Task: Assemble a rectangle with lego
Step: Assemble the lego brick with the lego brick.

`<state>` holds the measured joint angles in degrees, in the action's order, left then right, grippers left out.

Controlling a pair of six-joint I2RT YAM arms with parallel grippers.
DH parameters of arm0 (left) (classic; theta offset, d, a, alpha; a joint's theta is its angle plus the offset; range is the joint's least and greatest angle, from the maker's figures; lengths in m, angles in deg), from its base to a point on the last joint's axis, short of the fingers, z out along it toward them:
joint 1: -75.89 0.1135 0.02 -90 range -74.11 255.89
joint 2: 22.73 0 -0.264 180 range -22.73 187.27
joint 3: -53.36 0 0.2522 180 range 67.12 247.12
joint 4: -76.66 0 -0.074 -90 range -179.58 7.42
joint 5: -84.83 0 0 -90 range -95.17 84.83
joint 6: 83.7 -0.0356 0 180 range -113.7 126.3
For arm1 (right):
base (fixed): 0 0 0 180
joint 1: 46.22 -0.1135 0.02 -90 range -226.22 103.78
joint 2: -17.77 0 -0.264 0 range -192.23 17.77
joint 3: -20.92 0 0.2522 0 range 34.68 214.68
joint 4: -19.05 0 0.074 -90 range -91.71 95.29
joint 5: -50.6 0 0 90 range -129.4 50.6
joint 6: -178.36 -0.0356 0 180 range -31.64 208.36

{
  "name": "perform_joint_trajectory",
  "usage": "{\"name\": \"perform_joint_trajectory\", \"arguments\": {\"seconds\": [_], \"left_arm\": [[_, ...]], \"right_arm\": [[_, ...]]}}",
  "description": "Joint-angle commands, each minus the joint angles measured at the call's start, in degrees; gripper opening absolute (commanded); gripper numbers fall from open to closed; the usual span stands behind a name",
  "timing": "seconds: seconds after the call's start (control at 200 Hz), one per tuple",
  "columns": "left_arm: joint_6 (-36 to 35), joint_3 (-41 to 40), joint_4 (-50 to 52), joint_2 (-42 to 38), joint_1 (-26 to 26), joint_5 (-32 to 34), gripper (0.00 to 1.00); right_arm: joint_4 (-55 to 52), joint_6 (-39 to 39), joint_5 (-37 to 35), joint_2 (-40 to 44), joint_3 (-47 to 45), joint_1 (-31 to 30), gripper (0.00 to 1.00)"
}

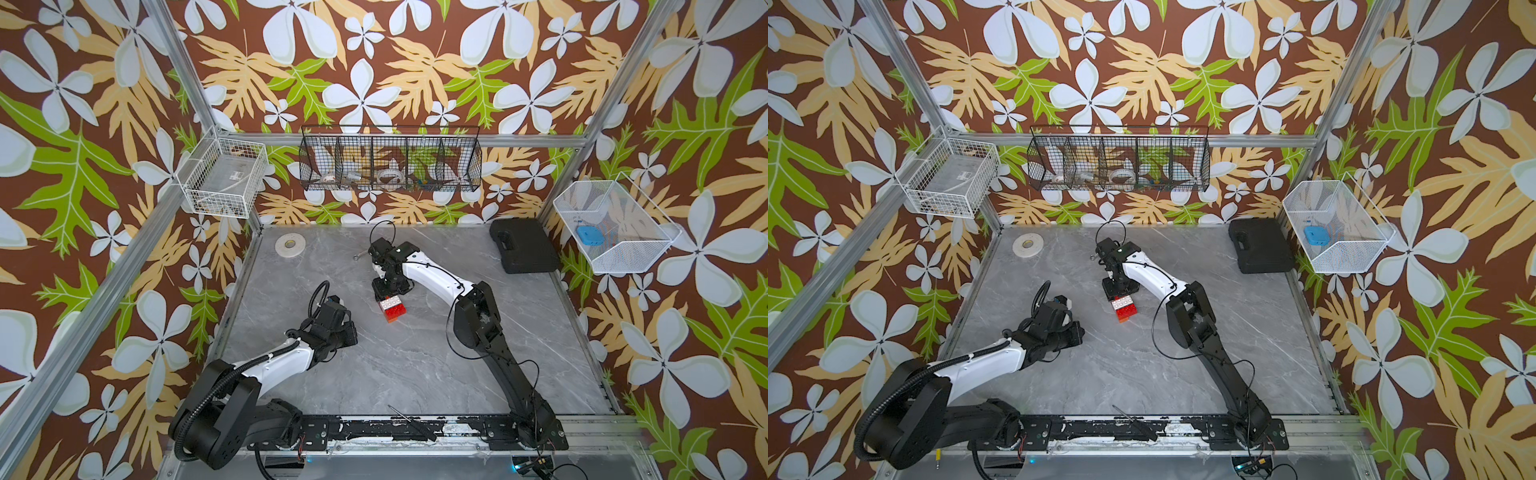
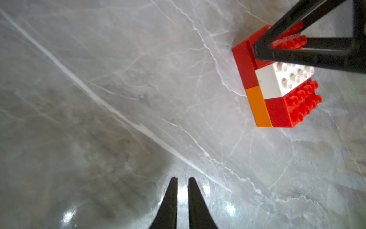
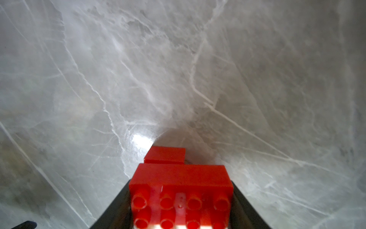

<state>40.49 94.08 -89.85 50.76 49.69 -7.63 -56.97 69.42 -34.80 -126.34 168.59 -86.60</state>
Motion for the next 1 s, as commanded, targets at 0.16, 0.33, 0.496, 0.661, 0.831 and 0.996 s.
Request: {"name": "perform_joint_trajectory", "arguments": {"seconds": [0.16, 0.33, 0.496, 0.661, 0.831, 0.996], "left_arm": [[-0.29, 0.02, -0.89, 0.11, -0.09, -0.17, 0.15], [-0.27, -0.06, -0.91, 0.34, -0.08, -0.09, 0.15], [-0.24, 0.04, -1.02, 0.6, -0.08, -0.06, 0.15], [-0.32, 0.02, -0.89, 0.6, -0.08, 0.0, 0.15], [-0.26, 0.0, -0.6, 0.48, -0.09, 0.0, 0.15], [-0.17, 0.51, 0.01, -0.12, -0.08, 0.25, 0.19]], "right_arm": [[-1.6, 1.1, -1.95, -1.26, -1.77, -0.05, 0.41], [-2.72, 1.85, -3.35, -2.55, -1.01, -0.55, 0.4], [-3.39, 2.5, -3.26, -2.79, -0.69, -0.75, 0.4], [-3.44, 2.49, -3.28, -3.18, -1.3, -0.75, 0.4], [-3.46, 2.0, -3.35, -2.82, -0.46, -0.75, 0.45], [-2.66, 1.8, -3.91, -0.43, 0.99, -0.82, 0.62]]}}
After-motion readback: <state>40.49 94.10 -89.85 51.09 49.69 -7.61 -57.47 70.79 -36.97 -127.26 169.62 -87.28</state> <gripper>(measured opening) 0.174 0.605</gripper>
